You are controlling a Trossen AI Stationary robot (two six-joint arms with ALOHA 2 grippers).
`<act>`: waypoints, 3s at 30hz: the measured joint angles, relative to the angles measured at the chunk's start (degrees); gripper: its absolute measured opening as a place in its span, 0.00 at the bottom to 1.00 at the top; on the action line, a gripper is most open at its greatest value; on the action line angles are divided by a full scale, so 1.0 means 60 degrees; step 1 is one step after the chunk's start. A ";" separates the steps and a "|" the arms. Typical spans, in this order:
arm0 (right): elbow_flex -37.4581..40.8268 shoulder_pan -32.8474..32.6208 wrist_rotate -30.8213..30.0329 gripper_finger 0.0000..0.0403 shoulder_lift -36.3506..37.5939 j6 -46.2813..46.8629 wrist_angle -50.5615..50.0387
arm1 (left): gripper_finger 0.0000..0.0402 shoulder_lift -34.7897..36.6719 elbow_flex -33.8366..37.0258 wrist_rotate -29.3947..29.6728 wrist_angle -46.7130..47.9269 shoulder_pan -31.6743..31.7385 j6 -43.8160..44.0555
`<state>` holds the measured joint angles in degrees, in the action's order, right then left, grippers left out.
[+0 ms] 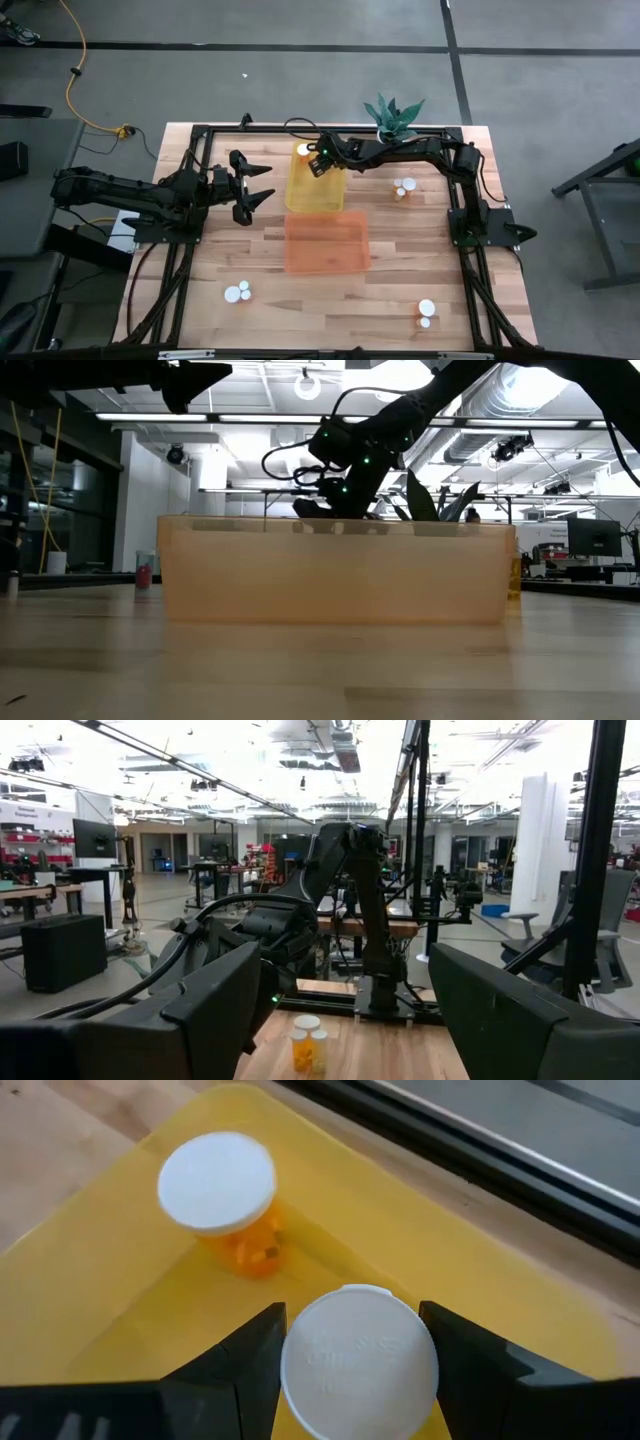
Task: Pick and place medicine bottles into bin by pill shape (circle, oval)
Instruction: Put the orange capsule bottle into the yellow bin, then put the yellow capsule bottle into the yellow bin
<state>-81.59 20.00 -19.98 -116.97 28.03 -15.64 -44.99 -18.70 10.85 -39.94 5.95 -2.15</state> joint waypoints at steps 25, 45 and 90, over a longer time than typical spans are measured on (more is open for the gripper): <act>0.0001 0.0197 -0.0158 0.58 0.0004 0.0000 0.0004 | 0.70 -0.0001 0.0000 0.0000 0.0000 0.0001 0.0000; 0.2466 -0.1058 -0.2318 0.64 0.3337 -0.2755 0.1062 | 0.70 0.0003 0.0000 0.0018 0.0423 0.0001 -0.0102; 0.6984 -0.2009 -0.1810 0.64 0.9475 0.1896 -0.1344 | 0.70 0.0003 0.0000 -0.0019 0.1195 0.0001 -0.0436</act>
<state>-39.68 7.95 -30.84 -60.12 39.41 -23.70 -44.97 -18.70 10.74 -32.77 5.96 -4.77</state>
